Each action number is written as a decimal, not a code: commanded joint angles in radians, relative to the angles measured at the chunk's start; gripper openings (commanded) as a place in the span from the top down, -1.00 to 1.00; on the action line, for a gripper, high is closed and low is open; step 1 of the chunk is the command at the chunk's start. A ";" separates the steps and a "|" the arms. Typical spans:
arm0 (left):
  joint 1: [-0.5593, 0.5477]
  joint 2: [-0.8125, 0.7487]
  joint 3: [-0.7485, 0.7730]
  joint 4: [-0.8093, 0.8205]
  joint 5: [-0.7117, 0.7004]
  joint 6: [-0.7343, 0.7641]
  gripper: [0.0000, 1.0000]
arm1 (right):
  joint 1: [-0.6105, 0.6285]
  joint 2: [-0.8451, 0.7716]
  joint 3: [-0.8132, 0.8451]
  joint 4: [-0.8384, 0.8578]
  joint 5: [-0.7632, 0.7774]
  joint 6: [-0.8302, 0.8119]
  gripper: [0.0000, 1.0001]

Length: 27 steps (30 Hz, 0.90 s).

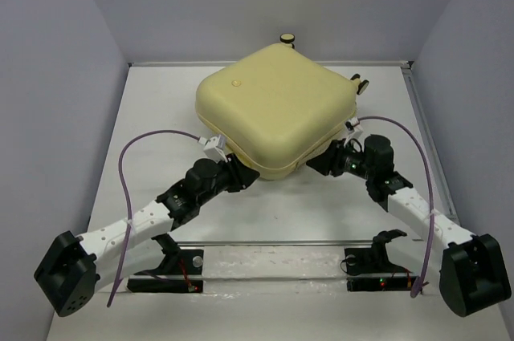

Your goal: Pack the luggage

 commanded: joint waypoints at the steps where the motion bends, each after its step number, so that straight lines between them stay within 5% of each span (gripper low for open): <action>1: -0.007 0.003 0.083 0.011 -0.061 0.056 0.07 | 0.118 -0.018 -0.108 0.173 -0.009 0.003 0.00; 14: 0.021 -0.064 0.090 -0.035 -0.107 0.066 -0.12 | 0.177 0.146 -0.124 0.459 0.226 -0.077 -0.15; 27: 0.022 0.021 0.131 0.019 -0.070 0.086 -0.09 | 0.226 0.249 -0.128 0.643 0.220 -0.065 0.34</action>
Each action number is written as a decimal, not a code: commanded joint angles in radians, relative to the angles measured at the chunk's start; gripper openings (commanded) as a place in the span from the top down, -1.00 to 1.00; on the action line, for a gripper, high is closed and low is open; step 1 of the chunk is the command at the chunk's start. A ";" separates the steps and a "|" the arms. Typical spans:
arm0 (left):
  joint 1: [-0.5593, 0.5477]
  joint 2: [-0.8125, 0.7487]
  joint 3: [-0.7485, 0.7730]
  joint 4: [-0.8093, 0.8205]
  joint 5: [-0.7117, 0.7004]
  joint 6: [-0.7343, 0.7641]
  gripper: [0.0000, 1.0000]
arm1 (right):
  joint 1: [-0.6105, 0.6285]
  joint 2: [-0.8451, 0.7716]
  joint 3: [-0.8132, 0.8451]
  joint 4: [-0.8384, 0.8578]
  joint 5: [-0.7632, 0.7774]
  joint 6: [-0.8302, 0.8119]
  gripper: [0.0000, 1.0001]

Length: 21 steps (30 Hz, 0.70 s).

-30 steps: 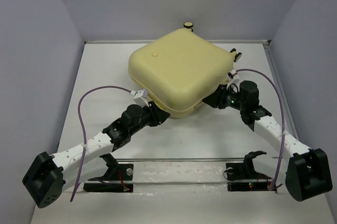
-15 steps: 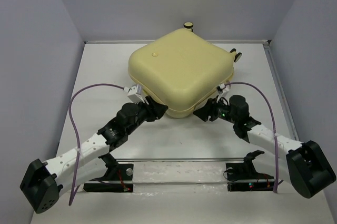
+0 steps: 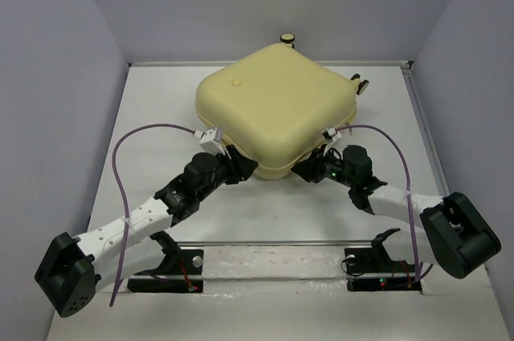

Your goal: Pack the luggage

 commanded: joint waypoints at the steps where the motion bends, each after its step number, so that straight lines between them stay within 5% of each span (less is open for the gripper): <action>1: 0.003 0.031 0.068 0.069 0.017 0.034 -0.08 | 0.023 0.016 -0.001 0.191 0.052 -0.001 0.35; 8: 0.003 0.092 0.108 0.088 0.011 0.051 0.00 | 0.041 0.011 -0.028 0.263 0.098 0.031 0.86; 15: 0.003 0.197 0.218 0.140 0.011 0.075 0.20 | 0.164 -0.144 -0.047 0.003 0.150 0.062 0.86; 21: 0.003 0.342 0.368 0.181 0.065 0.086 0.33 | 0.415 -0.164 0.033 -0.249 0.243 0.088 0.86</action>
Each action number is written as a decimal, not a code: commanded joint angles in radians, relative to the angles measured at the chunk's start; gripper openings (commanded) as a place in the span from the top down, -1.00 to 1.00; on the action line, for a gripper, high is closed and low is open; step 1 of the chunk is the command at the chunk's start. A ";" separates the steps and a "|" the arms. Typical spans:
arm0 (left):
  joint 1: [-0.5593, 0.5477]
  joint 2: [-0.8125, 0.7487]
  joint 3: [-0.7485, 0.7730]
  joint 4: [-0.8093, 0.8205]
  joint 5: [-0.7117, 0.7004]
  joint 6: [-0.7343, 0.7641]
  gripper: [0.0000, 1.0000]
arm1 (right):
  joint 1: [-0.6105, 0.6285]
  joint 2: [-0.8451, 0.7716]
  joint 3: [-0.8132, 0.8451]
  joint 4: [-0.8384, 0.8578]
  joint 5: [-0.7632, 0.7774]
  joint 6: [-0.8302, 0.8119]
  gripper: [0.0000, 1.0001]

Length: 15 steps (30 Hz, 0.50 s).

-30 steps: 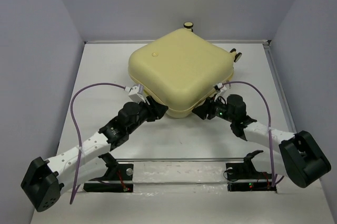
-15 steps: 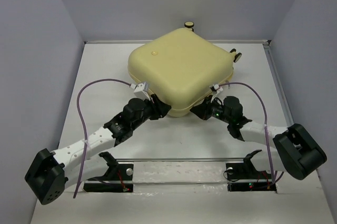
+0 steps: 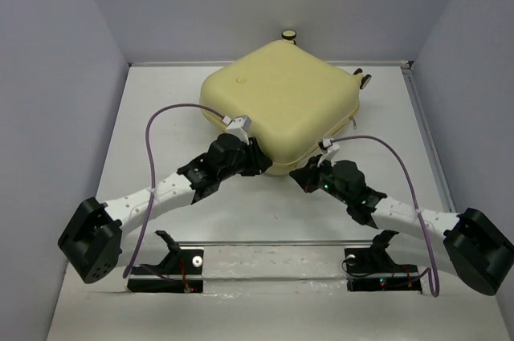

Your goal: Pack the luggage

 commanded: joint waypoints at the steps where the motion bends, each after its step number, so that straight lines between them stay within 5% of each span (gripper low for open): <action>1: 0.011 0.093 0.189 0.247 -0.004 0.009 0.36 | 0.269 0.018 0.098 -0.148 -0.033 0.046 0.86; 4: -0.019 0.129 0.249 0.241 0.027 0.015 0.41 | 0.421 0.134 0.213 -0.162 0.079 0.060 0.86; 8: -0.042 0.086 0.293 0.129 -0.011 0.048 0.47 | 0.458 0.202 0.290 -0.092 0.290 0.089 0.86; 15: -0.039 -0.014 0.292 0.053 0.013 0.058 0.40 | 0.458 0.128 0.270 0.114 0.260 0.048 0.86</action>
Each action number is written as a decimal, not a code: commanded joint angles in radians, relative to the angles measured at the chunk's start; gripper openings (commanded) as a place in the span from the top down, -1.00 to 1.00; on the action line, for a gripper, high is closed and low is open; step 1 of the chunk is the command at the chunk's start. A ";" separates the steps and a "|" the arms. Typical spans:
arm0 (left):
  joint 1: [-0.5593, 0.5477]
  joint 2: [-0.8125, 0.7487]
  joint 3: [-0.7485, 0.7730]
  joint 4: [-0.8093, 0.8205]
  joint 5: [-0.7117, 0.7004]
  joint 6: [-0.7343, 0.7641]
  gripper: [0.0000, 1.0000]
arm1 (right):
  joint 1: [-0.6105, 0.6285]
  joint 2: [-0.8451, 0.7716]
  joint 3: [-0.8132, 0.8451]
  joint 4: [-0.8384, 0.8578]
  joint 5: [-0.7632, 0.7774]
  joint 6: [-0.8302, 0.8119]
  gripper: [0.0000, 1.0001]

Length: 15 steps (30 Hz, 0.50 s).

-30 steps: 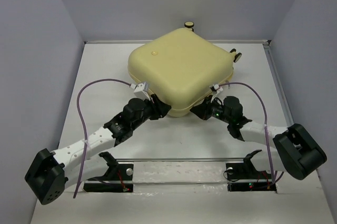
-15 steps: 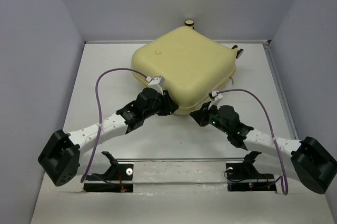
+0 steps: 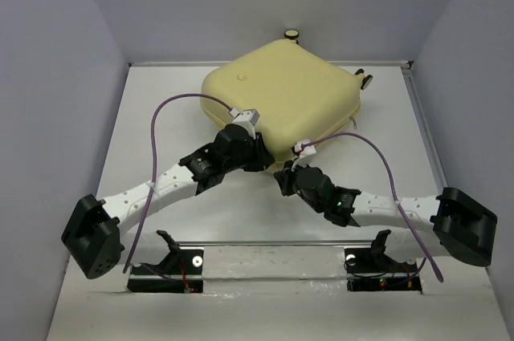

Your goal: Pack the luggage

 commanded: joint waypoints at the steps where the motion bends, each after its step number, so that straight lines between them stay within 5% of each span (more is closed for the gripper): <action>1: -0.009 -0.075 0.129 0.260 -0.001 0.008 0.37 | 0.111 -0.048 0.045 0.287 -0.269 0.033 0.86; 6: 0.003 -0.040 0.295 0.149 -0.022 0.060 0.10 | 0.111 0.013 -0.013 0.435 -0.329 0.090 0.86; 11: 0.082 -0.051 0.411 0.004 -0.022 0.137 -0.32 | 0.111 -0.074 -0.103 0.327 -0.283 0.106 0.86; 15: 0.318 -0.046 0.468 -0.078 0.025 0.160 -0.44 | 0.111 -0.263 -0.170 0.118 -0.227 0.105 0.86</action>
